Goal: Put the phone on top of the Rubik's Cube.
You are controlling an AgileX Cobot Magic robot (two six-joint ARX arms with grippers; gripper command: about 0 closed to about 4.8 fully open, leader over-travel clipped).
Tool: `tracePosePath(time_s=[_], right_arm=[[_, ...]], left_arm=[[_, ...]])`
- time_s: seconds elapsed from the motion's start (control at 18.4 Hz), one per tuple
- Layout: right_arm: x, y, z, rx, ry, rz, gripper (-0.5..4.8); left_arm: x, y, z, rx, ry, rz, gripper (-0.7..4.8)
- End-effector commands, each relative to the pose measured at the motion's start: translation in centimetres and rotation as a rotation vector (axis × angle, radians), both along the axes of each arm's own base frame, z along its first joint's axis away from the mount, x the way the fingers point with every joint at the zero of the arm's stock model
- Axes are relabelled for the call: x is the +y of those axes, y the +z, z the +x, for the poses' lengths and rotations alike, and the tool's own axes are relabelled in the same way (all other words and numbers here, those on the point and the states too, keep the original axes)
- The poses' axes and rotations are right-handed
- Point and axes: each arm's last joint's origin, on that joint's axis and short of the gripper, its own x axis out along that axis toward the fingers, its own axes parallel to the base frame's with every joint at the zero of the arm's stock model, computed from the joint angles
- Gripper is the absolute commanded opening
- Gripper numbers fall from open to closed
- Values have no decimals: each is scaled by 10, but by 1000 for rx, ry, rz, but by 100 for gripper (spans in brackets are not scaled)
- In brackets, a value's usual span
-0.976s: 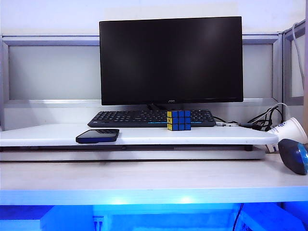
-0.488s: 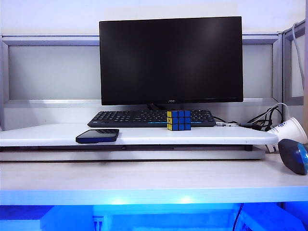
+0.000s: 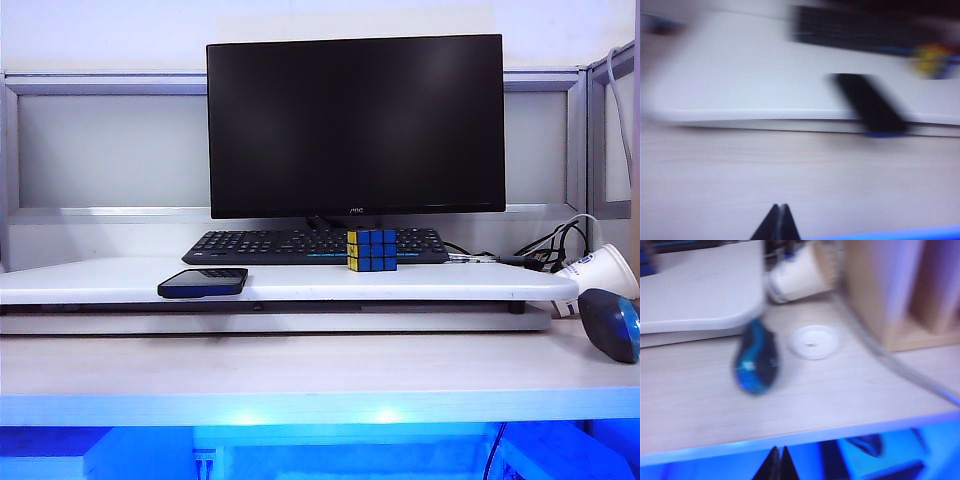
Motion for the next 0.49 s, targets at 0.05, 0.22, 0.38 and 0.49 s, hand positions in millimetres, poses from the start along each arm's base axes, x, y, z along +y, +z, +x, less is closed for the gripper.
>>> tracePosePath(time_s=[0.05, 0.22, 0.38, 0.49], right_arm=[[4, 6, 2, -75, 132, 38, -8], [10, 13, 2, -132, 250, 158, -6], [14, 20, 2, -173, 297, 302, 104], [18, 24, 2, -185, 321, 423, 194]], left_arm=[[-7, 2, -2, -7, -237, -52, -3], [-10, 2, -4, -10, -376, -70, -3], [-12, 2, -5, -9, -456, -82, -3], [-12, 2, -5, -9, -469, -83, -3]])
